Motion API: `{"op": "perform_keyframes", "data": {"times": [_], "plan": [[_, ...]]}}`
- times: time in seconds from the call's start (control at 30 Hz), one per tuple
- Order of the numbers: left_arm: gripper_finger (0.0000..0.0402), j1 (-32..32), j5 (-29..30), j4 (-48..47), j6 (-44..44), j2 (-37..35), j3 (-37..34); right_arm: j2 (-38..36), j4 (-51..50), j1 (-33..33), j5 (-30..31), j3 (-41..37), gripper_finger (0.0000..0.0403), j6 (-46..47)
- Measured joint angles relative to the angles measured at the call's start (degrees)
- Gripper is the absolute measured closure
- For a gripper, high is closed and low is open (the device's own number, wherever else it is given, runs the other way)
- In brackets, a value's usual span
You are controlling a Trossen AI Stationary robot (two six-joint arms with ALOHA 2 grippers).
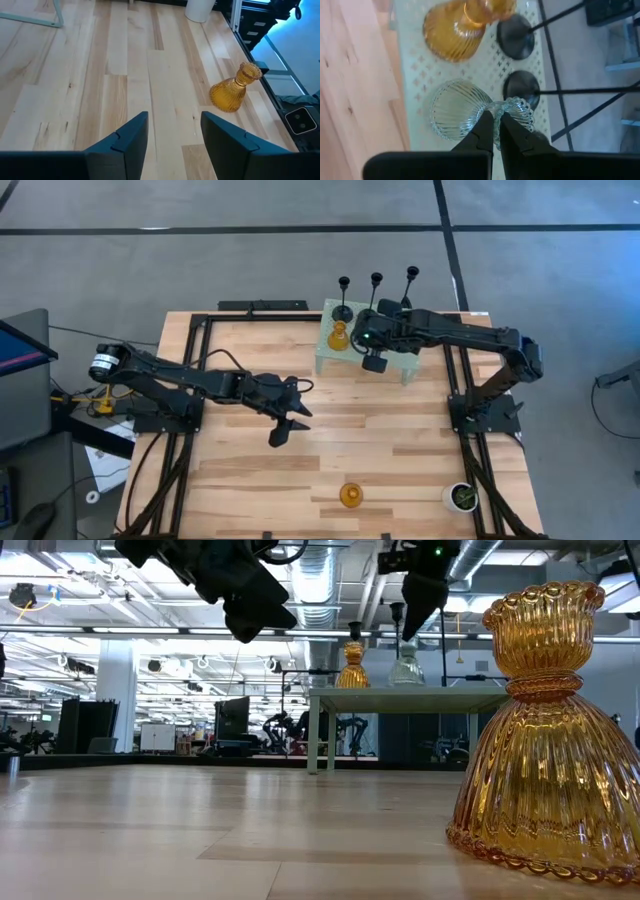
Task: Pick & Place candle stick holders
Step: Put the green glass candle holder on the shelf
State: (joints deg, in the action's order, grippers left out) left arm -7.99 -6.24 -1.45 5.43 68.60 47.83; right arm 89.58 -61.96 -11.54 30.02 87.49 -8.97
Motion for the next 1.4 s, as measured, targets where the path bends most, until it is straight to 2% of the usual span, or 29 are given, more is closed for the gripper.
{"op": "perform_keyframes", "data": {"times": [0.53, 0.93, 1.17, 1.4], "plan": [[0.0220, 0.0, 0.0, 0.2, 0.0, 0.0, 0.0, 4.0, 0.7, -0.6, 1.2, 0.3, 0.0399, -0.6], [0.0220, 0.0, 0.0, 0.2, -0.2, 0.0, 0.0, 3.8, 0.9, 0.0, 1.0, 0.0, 0.0303, -0.7], [0.0220, 0.0, 0.0, 0.2, -0.2, 0.0, 0.0, 3.9, -1.1, 2.6, 0.9, 0.9, 0.0256, -2.0], [0.0220, 0.0, 0.0, 0.2, -0.3, 0.0, 0.0, 3.9, -3.2, 3.6, 4.4, 5.7, 0.0234, -2.1]]}}
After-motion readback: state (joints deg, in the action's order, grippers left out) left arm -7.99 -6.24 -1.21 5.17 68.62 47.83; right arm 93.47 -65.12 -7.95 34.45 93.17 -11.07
